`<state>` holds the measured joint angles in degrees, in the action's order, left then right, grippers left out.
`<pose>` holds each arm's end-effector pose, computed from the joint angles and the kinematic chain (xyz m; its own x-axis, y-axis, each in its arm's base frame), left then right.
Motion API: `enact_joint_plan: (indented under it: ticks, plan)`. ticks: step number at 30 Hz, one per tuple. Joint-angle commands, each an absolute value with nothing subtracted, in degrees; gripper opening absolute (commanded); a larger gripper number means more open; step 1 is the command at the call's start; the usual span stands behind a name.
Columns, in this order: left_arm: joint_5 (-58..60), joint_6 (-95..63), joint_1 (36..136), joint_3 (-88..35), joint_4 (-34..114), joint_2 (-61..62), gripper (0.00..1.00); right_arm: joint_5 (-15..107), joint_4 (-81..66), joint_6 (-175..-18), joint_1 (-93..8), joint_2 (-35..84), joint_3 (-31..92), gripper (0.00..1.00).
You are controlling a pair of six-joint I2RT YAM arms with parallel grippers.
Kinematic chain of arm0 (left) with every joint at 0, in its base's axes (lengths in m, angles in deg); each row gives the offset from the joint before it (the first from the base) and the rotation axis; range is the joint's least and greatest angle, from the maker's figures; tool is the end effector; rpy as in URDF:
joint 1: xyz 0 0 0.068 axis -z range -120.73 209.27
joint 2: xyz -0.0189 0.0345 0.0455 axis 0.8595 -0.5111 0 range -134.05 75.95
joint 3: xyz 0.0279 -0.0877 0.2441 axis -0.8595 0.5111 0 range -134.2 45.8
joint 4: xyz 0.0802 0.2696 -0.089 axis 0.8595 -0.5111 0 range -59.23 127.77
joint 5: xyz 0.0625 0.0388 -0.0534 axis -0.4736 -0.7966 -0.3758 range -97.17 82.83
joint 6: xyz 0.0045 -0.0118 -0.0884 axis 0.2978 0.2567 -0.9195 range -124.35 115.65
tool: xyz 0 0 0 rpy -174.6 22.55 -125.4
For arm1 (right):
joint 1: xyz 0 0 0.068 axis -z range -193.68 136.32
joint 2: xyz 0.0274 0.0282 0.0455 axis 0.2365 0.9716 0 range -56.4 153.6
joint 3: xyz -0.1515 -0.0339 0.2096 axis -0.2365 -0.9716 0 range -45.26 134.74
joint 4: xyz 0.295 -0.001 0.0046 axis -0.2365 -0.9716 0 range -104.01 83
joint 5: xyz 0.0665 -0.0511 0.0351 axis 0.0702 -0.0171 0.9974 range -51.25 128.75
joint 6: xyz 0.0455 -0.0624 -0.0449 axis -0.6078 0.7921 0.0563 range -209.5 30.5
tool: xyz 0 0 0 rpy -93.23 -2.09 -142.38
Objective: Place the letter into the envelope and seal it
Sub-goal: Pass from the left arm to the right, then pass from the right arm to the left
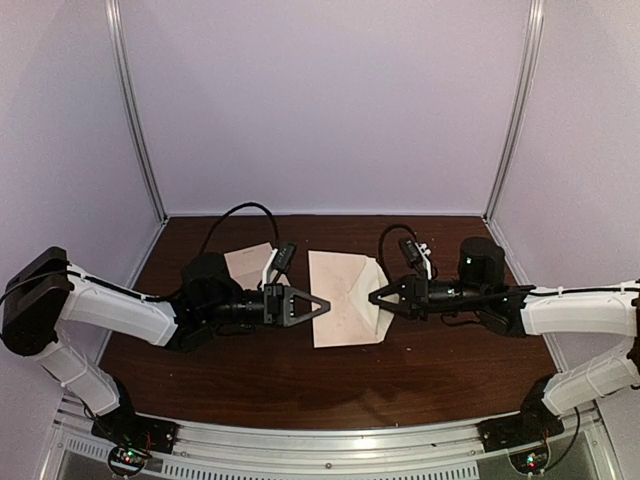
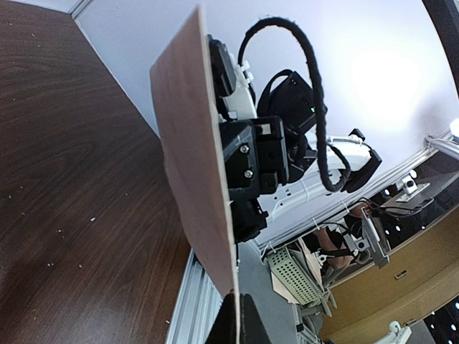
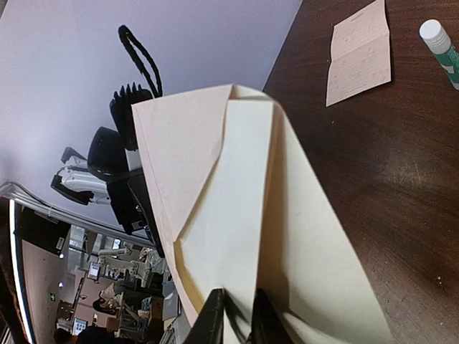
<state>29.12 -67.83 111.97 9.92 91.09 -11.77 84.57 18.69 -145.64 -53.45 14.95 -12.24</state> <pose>0.1859 -0.3218 0.1850 -0.8877 -0.0250 -0.4598 0.4602 -0.0105 -0.8878 0.2119 0.2506 0.1966 -0.9106 -0.0049 -0.4133 -0.4083 0.1652 0.8978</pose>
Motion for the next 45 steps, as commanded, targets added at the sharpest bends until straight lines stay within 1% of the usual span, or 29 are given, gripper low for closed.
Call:
enact_joint_plan:
  ticks: [1,2,7,10,12,16,20,26,40,45]
  plan:
    - [29.78,-66.62,111.92,9.26,93.89,-10.77,0.0,87.18,23.42,-146.67,-53.28,14.92,-11.77,0.04]
    - [29.71,-66.44,111.9,9.17,93.56,-10.73,0.02,87.36,23.82,-146.84,-53.28,14.88,-11.89,0.0]
    - [29.48,-65.22,111.91,8.09,91.21,-10.62,0.26,88.6,23.96,-146.6,-53.3,14.71,-12.08,0.0]
    - [29.51,-64.5,111.95,7.38,90.18,-10.69,0.31,90.26,23.05,-145.75,-53.29,14.7,-11.7,0.0]
    - [29.62,-64.31,111.91,7.14,90.07,-10.84,0.33,90.94,21.81,-144.74,-53.35,14.59,-11.25,0.0]
    - [29.01,-64.21,111.93,6.96,89.82,-11.1,0.31,92.0,19.55,-143.13,-53.49,14.44,-10.35,0.0]
    - [28.63,-64.11,111.95,6.86,89.83,-11.46,0.23,92.61,18.65,-142.2,-54.14,14.98,-9.44,0.0]
    - [29.24,-63.53,112.22,6.19,89.81,-12.14,0.19,92.64,19.15,-142.26,-55.93,17.1,-8.05,0.0]
    - [29.61,-63.26,112.61,6.33,90.24,-12.29,0.17,92.68,24.17,-144.85,-58.77,22.59,-5.62,0.0]
    - [28.0,-63.5,112.58,7.13,89.9,-11.67,0.16,92.96,24.98,-144.87,-59.85,23.1,-4.96,0.0]
